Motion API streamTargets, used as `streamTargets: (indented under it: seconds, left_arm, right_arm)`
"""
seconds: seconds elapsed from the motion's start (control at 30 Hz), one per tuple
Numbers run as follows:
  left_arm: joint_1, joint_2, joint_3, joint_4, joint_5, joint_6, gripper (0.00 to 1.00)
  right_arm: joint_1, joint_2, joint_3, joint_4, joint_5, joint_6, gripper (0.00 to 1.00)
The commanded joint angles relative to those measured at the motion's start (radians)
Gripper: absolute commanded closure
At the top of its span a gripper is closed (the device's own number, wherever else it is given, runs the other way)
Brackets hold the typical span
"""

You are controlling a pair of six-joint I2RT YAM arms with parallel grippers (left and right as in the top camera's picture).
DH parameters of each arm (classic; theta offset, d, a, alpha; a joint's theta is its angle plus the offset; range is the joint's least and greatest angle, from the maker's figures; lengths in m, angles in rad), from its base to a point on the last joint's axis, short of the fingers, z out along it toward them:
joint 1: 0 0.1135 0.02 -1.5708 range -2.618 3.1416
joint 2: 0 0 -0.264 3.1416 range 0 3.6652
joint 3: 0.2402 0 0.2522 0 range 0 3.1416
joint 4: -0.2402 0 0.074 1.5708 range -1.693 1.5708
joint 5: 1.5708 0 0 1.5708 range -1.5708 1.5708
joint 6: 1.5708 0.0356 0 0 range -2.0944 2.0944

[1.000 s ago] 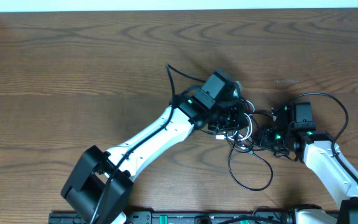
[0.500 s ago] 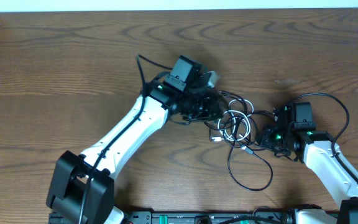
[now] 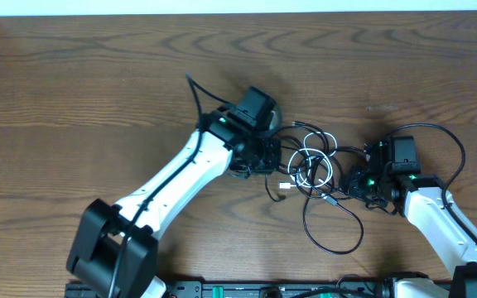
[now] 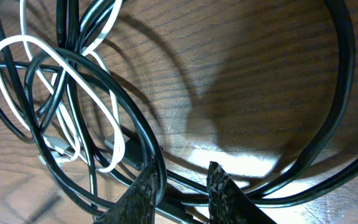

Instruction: Untangle cables

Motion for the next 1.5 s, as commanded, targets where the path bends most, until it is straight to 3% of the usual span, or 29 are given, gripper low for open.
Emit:
streamTargets:
  seconds: [0.0, 0.13, 0.37, 0.53, 0.73, 1.07, 1.47]
  left_arm:
    - [-0.028, 0.063, -0.005, 0.001, -0.024, 0.022, 0.92]
    - [-0.042, 0.101, -0.005, 0.001, -0.024, 0.022, 0.92]
    - [-0.053, 0.137, -0.005, 0.0, -0.024, 0.045, 0.92]
    - [-0.053, 0.159, -0.005, 0.005, -0.03, 0.104, 0.92]
    - [-0.062, 0.211, -0.005, 0.02, -0.031, 0.104, 0.92]
    - [-0.114, 0.23, -0.005, 0.071, -0.032, 0.104, 0.92]
    - [-0.129, 0.25, -0.005, 0.126, -0.054, 0.112, 0.92]
  right_arm:
    - [0.005, 0.007, -0.006, -0.002, 0.003, 0.003, 0.76]
    - [0.005, 0.007, -0.006, 0.021, 0.002, 0.004, 0.72]
    - [0.002, 0.007, -0.006, 0.185, -0.254, -0.045, 0.56]
    - [-0.011, 0.005, -0.006, 0.183, -0.28, -0.092, 0.55]
    - [-0.122, -0.005, -0.006, 0.232, -0.478, -0.097, 0.48]
    - [-0.155, -0.005, -0.006, 0.076, -0.276, -0.116, 0.53]
    - [-0.155, -0.005, -0.006, -0.14, -0.23, -0.131, 0.61]
